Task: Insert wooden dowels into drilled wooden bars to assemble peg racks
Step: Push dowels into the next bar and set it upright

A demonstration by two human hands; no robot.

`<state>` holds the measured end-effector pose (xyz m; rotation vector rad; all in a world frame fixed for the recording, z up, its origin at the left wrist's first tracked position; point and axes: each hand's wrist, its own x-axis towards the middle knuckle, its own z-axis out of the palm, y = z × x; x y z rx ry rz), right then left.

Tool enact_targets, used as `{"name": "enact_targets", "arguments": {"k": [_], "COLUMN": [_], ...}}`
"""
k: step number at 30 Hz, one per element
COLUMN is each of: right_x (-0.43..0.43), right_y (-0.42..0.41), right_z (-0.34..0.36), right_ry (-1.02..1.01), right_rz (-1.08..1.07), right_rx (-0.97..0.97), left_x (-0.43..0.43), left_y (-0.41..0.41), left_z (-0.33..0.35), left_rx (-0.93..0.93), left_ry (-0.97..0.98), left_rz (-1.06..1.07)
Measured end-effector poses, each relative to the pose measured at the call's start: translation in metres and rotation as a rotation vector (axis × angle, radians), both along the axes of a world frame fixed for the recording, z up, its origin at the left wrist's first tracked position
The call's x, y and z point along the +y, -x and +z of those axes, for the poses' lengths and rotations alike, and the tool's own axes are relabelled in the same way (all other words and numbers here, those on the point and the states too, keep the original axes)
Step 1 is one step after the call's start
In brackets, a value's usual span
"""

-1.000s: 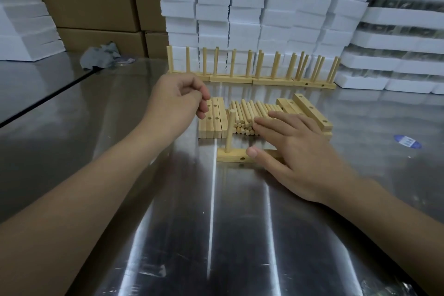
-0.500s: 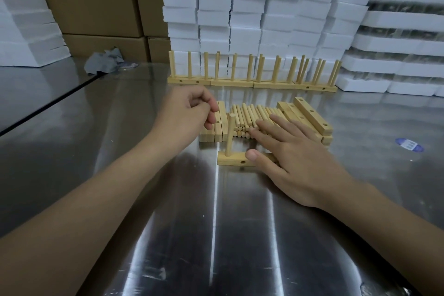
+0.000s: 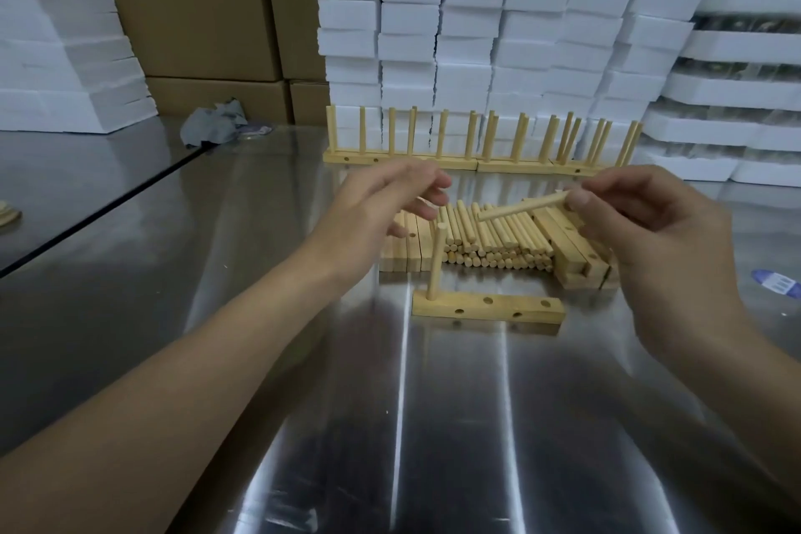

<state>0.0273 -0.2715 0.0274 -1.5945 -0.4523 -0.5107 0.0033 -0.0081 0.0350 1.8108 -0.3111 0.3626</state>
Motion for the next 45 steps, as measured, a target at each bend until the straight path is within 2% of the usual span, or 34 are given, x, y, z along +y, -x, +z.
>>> {"name": "enact_targets", "arguments": {"k": [3, 6, 15, 18, 21, 23, 25, 29, 31, 34, 37, 45], "right_x": [-0.001, 0.002, 0.007, 0.008, 0.010, 0.013, 0.016, 0.018, 0.017, 0.017, 0.017, 0.019], "right_y": [-0.001, 0.000, 0.008, 0.004, 0.004, 0.007, 0.009, 0.012, 0.013, 0.013, 0.012, 0.012], "right_z": [-0.002, -0.003, 0.002, 0.002, 0.000, -0.003, -0.007, -0.014, -0.018, -0.021, -0.020, -0.022], "right_ry": [-0.109, -0.169, -0.225, -0.354, -0.476, -0.375, -0.226, 0.124, 0.368, 0.588, 0.674, 0.727], "right_rz": [0.034, 0.074, 0.183, 0.286, 0.502, 0.548, 0.471, 0.227, 0.168, 0.138, 0.151, 0.131], "right_rx": [0.116, 0.152, 0.133, 0.271, 0.442, 0.463, 0.408, 0.099, -0.007, -0.026, -0.007, -0.059], "left_x": [-0.008, -0.015, -0.015, -0.016, -0.019, -0.021, -0.022, -0.023, -0.023, -0.023, -0.024, -0.028], "left_y": [0.005, 0.006, 0.002, 0.003, 0.004, 0.005, 0.007, 0.010, 0.010, 0.010, 0.009, 0.015], "left_z": [0.001, -0.003, -0.006, -0.006, -0.007, -0.007, -0.007, -0.006, -0.006, -0.008, -0.011, -0.010], "left_rx": [-0.059, -0.133, -0.251, -0.266, -0.257, -0.237, -0.218, -0.109, -0.066, -0.052, -0.051, -0.095], "left_ry": [-0.101, -0.197, -0.107, -0.097, -0.065, -0.077, -0.144, -0.282, -0.251, -0.210, -0.234, -0.326], "left_rz": [-0.090, -0.046, 0.073, 0.081, 0.062, 0.041, 0.026, -0.060, -0.110, -0.128, -0.122, -0.112]}}
